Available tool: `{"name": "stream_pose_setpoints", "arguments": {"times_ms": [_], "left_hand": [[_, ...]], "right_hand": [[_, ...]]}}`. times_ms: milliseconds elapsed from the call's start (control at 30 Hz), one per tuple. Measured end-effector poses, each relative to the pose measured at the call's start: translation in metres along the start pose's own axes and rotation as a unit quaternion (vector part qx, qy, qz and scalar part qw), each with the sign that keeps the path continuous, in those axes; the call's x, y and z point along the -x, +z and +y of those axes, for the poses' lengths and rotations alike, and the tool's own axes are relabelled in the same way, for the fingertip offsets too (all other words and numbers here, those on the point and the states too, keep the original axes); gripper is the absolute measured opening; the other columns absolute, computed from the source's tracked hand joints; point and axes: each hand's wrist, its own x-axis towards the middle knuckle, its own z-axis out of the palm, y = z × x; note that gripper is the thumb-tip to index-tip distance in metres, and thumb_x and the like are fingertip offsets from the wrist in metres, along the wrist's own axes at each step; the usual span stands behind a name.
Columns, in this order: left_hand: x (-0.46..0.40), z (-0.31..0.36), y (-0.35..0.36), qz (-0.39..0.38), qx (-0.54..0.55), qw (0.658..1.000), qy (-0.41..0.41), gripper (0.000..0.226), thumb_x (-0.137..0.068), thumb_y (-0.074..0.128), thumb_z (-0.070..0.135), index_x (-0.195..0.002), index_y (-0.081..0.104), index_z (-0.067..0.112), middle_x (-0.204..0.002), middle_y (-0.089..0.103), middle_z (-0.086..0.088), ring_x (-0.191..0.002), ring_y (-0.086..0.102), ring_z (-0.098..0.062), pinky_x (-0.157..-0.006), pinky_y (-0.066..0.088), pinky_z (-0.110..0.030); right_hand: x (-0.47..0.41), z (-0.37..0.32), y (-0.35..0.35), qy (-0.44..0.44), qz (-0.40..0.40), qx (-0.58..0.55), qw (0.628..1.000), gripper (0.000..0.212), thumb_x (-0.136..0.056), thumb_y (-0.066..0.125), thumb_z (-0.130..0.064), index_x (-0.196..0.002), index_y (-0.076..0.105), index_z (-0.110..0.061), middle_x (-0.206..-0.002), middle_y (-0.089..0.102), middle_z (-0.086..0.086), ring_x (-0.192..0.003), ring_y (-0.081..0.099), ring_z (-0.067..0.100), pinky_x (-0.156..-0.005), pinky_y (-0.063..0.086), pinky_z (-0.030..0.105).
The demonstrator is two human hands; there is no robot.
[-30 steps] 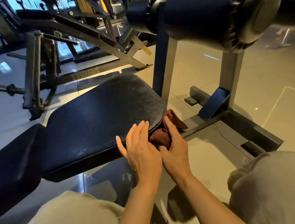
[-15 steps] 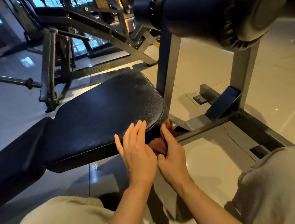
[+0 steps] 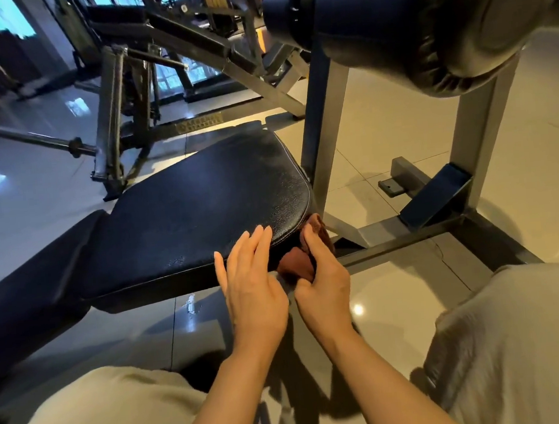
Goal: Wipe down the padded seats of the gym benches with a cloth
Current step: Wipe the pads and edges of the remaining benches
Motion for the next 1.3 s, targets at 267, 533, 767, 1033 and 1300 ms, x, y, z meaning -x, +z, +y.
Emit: {"name": "stream_pose_setpoints", "arguments": {"times_ms": [267, 533, 767, 1033, 1300], "left_hand": [[-0.001, -0.006, 0.004, 0.015, 0.004, 1.0, 0.002, 0.071, -0.078, 0.05, -0.016, -0.14, 0.047, 0.018, -0.144, 0.047, 0.001, -0.14, 0.029, -0.011, -0.12, -0.004, -0.038], [0.001, 0.002, 0.005, 0.032, 0.008, 0.999, -0.007, 0.072, -0.076, 0.053, -0.016, -0.139, 0.048, 0.017, -0.143, 0.047, -0.001, -0.139, 0.028, -0.012, -0.117, -0.011, -0.029], [0.0, 0.006, 0.009, 0.045, 0.004, 0.998, -0.033, 0.07, -0.077, 0.053, -0.016, -0.138, 0.05, 0.018, -0.142, 0.048, 0.0, -0.139, 0.03, -0.013, -0.118, -0.008, -0.032], [0.0, 0.008, 0.008, 0.044, 0.011, 0.999, -0.025, 0.071, -0.074, 0.054, -0.017, -0.137, 0.05, 0.014, -0.142, 0.049, -0.004, -0.14, 0.031, -0.017, -0.119, -0.003, -0.04], [0.001, 0.003, 0.009, 0.044, 0.015, 0.999, -0.005, 0.07, -0.075, 0.051, -0.013, -0.138, 0.048, 0.016, -0.142, 0.048, -0.002, -0.139, 0.028, -0.013, -0.119, -0.008, -0.032]], "right_hand": [[0.012, -0.019, 0.011, -0.05, 0.023, -0.021, 0.998, 0.075, -0.078, 0.058, -0.002, -0.134, 0.034, -0.046, -0.13, 0.043, -0.028, -0.119, 0.04, -0.019, -0.101, 0.035, 0.009], [-0.003, -0.019, -0.004, -0.03, 0.051, -0.027, 0.998, 0.076, -0.079, 0.059, 0.015, -0.135, 0.047, -0.034, -0.128, 0.047, -0.02, -0.12, 0.041, -0.011, -0.097, 0.034, 0.001], [0.02, 0.012, 0.002, 0.052, -0.017, 0.115, 0.992, 0.05, -0.082, 0.067, -0.007, -0.129, 0.062, -0.022, -0.122, 0.066, -0.003, -0.114, 0.06, 0.016, -0.097, 0.045, 0.022], [-0.015, -0.024, -0.004, 0.018, 0.181, 0.039, 0.982, 0.053, -0.082, 0.075, -0.022, -0.127, 0.049, -0.014, -0.109, 0.05, -0.008, -0.099, 0.049, 0.004, -0.08, 0.04, 0.008], [-0.019, 0.008, 0.008, 0.097, 0.091, -0.018, 0.991, 0.016, -0.093, 0.052, -0.016, -0.099, 0.054, -0.031, -0.106, 0.063, 0.002, -0.095, 0.061, 0.015, -0.085, 0.051, 0.03]]}}
